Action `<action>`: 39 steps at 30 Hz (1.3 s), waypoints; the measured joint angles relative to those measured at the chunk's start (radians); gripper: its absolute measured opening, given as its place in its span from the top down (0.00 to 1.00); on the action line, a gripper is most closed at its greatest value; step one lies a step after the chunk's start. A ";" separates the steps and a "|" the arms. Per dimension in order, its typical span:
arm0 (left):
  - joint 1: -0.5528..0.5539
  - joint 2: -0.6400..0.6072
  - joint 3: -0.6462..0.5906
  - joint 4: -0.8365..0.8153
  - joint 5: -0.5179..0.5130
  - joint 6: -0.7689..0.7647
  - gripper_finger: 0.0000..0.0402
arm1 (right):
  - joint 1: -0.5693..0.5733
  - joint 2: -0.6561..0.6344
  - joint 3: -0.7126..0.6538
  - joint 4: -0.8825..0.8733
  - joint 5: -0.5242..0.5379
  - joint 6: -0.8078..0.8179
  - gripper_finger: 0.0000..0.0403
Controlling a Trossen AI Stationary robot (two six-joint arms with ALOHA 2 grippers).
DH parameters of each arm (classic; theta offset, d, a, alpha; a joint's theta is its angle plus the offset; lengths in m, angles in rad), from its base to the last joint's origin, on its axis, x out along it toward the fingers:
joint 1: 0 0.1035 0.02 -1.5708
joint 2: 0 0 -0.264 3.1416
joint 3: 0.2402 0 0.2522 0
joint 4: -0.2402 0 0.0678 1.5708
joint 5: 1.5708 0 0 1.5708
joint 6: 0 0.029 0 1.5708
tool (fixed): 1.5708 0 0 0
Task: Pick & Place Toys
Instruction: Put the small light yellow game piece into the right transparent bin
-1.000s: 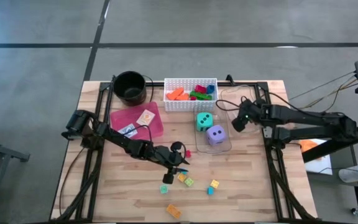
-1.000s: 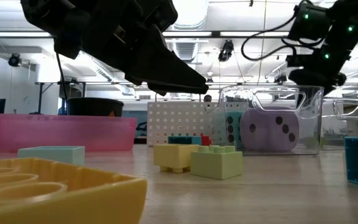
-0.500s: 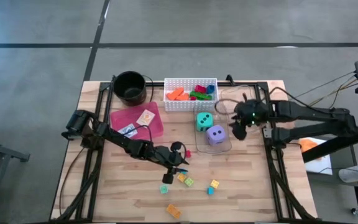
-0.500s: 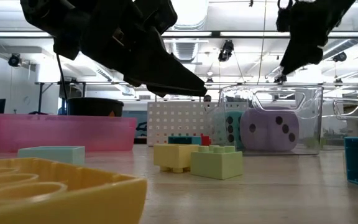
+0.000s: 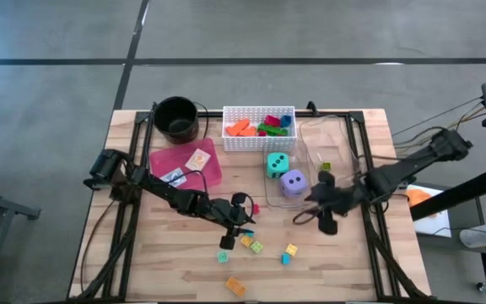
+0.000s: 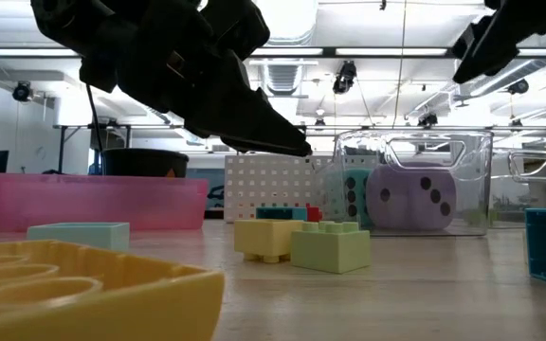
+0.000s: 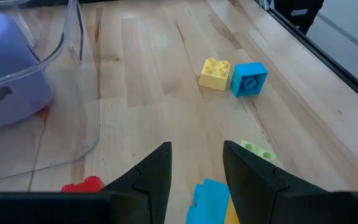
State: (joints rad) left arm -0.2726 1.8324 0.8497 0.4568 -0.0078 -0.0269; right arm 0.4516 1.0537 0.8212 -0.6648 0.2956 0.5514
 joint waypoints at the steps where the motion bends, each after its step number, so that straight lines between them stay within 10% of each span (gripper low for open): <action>1: 0.000 0.000 0.000 0.000 0.000 0.000 0.63 | 0.014 0.024 0.002 0.003 0.002 0.017 0.51; 25: 0.000 0.000 0.000 -0.004 0.000 -0.007 0.63 | 0.077 0.690 0.370 -0.126 -0.227 0.286 0.51; 39: 0.000 0.000 0.000 -0.006 0.000 -0.025 0.63 | 0.138 0.770 0.413 -0.181 -0.227 0.519 0.51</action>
State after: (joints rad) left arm -0.2729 1.8324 0.8501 0.4511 -0.0078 -0.0519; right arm 0.5899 1.8239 1.2343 -0.8462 0.0691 1.0704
